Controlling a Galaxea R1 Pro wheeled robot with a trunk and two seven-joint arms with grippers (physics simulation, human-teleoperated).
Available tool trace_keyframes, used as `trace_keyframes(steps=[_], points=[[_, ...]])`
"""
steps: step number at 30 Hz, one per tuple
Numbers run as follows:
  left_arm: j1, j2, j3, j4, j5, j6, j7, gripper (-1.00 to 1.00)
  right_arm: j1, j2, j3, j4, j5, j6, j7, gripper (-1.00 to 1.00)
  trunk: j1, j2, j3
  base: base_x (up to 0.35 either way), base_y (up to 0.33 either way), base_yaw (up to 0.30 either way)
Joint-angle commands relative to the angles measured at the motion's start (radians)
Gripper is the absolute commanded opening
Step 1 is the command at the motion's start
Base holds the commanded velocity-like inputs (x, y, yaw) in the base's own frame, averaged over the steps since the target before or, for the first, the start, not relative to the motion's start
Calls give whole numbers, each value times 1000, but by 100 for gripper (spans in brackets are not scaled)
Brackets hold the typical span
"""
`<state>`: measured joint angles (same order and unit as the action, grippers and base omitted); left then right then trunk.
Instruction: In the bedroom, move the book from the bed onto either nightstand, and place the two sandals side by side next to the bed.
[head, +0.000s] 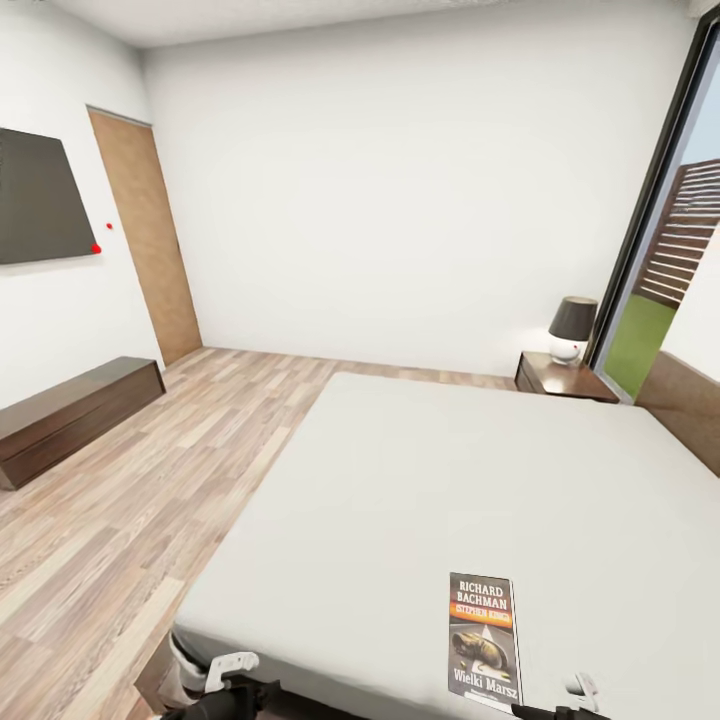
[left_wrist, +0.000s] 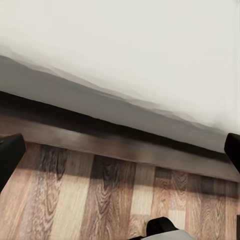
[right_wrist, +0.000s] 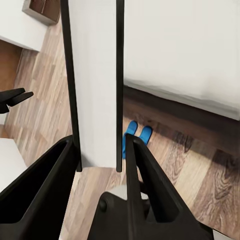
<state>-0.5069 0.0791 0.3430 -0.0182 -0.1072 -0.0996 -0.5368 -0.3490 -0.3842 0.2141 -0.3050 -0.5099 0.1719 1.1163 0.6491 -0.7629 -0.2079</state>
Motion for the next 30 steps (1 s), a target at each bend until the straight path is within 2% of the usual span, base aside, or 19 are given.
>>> trace_keyframes(steps=[1,20,30], points=[[-1,0,7,1,-11,-6,-2,100,-1,-1,6,0,-10,10,1,-100,0,-1,0,0,0,0],[7,-1,7,0,-11,-6,-2,100,-1,-1,6,0,-10,10,1,-100,0,-1,31,0,0,0],[7,-12,7,0,-11,-6,-2,100,-1,-1,6,0,-10,10,1,-100,0,-1,47,0,0,0]])
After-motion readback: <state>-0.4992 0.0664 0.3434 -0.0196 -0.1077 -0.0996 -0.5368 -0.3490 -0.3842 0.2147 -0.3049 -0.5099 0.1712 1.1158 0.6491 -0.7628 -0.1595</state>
